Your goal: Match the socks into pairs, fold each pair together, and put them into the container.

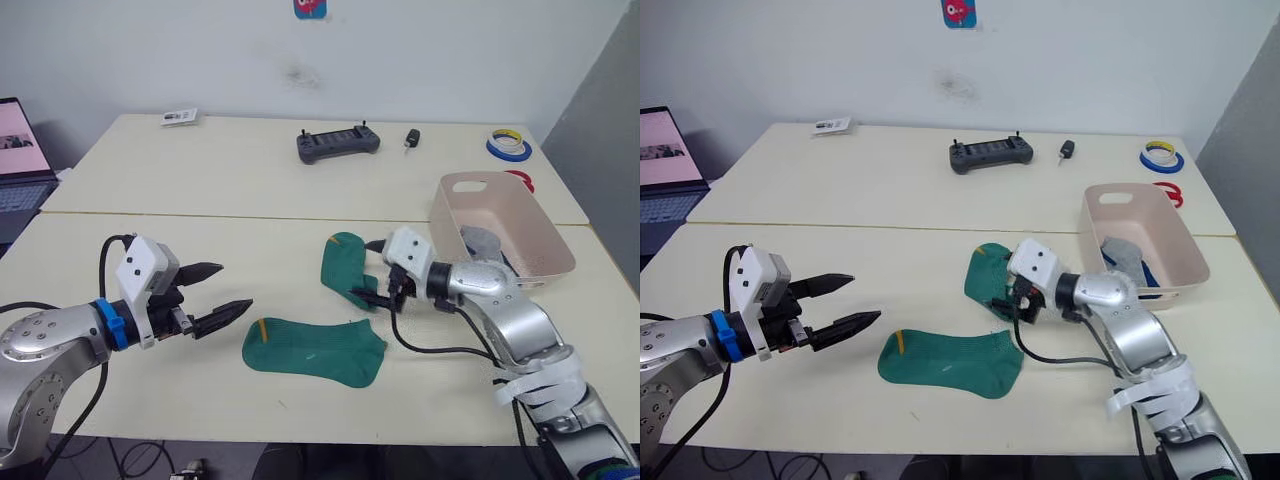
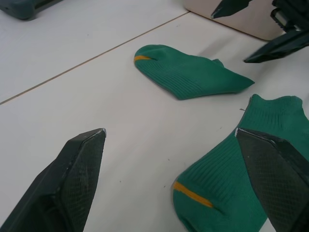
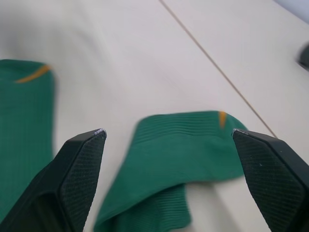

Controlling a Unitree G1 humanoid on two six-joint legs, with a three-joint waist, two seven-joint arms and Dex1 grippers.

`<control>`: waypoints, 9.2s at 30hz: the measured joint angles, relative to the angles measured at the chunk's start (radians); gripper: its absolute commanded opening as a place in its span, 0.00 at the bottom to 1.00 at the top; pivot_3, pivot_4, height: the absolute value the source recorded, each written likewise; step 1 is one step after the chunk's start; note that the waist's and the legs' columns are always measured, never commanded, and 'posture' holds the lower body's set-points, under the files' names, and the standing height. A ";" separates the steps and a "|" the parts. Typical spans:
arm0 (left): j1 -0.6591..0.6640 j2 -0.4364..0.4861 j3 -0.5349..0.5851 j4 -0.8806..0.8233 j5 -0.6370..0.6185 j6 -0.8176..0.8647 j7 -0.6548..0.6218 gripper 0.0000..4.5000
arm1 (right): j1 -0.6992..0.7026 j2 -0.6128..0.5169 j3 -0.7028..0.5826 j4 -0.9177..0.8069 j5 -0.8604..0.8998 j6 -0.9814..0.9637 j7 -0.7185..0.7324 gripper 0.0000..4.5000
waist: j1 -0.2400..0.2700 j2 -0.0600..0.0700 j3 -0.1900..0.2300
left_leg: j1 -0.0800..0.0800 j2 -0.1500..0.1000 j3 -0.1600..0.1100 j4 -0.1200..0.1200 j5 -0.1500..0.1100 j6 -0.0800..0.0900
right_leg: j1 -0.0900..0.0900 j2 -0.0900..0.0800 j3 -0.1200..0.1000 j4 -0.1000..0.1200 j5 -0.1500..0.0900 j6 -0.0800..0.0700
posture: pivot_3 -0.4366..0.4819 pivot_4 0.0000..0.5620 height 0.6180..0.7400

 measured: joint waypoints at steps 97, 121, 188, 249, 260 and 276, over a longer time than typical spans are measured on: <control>-0.041 0.030 -0.177 0.259 0.339 -0.379 -0.138 1.00 | -0.047 -0.072 0.115 -0.036 0.042 -0.014 0.124 0.76 | -0.013 0.000 0.000 | 0.000 0.000 0.000 -0.002 0.000 0.000 | -0.002 0.000 -0.001 0.000 0.000 0.000 | 0.48 0.27 1.00; -0.060 -0.002 -0.184 0.206 0.254 -0.270 -0.124 1.00 | -0.044 0.098 0.059 0.210 0.040 0.165 -0.078 0.01 | -0.018 0.001 0.000 | 0.000 0.001 0.000 -0.002 0.000 0.000 | -0.002 0.000 0.000 0.000 0.000 0.000 | 0.48 0.27 1.00; -0.419 -0.246 -0.304 0.550 0.230 0.070 0.166 0.01 | 0.129 0.183 -0.040 -0.025 0.077 0.216 -0.331 0.00 | 0.000 0.000 0.000 | -0.001 -0.001 0.000 0.000 0.000 0.000 | -0.001 0.000 -0.001 0.001 0.000 0.000 | 0.48 0.27 1.00; -0.255 -0.263 -0.002 0.160 -0.116 0.291 0.179 0.00 | 0.170 0.194 -0.134 -0.241 0.257 0.173 -0.291 0.00 | -0.001 0.000 0.000 | 0.000 0.000 -0.001 0.000 0.000 0.000 | 0.000 0.000 -0.001 0.000 0.000 0.000 | 0.48 0.27 1.00; 0.089 -0.202 0.127 -0.050 -0.368 0.429 0.216 0.00 | 0.468 0.051 -0.236 -0.561 0.556 0.391 -0.253 0.00 | 0.000 0.000 0.000 | 0.001 0.000 -0.001 -0.001 0.000 0.000 | 0.001 0.000 0.000 0.000 0.000 0.000 | 0.48 0.27 1.00; 0.116 -0.220 -0.071 0.107 -0.132 0.204 0.183 0.00 | 0.611 -0.025 -0.091 -0.394 0.335 0.151 -0.265 0.00 | 0.001 -0.001 0.000 | 0.001 0.000 0.000 -0.003 0.000 0.000 | 0.000 0.000 0.000 -0.001 0.000 0.000 | 0.48 0.27 1.00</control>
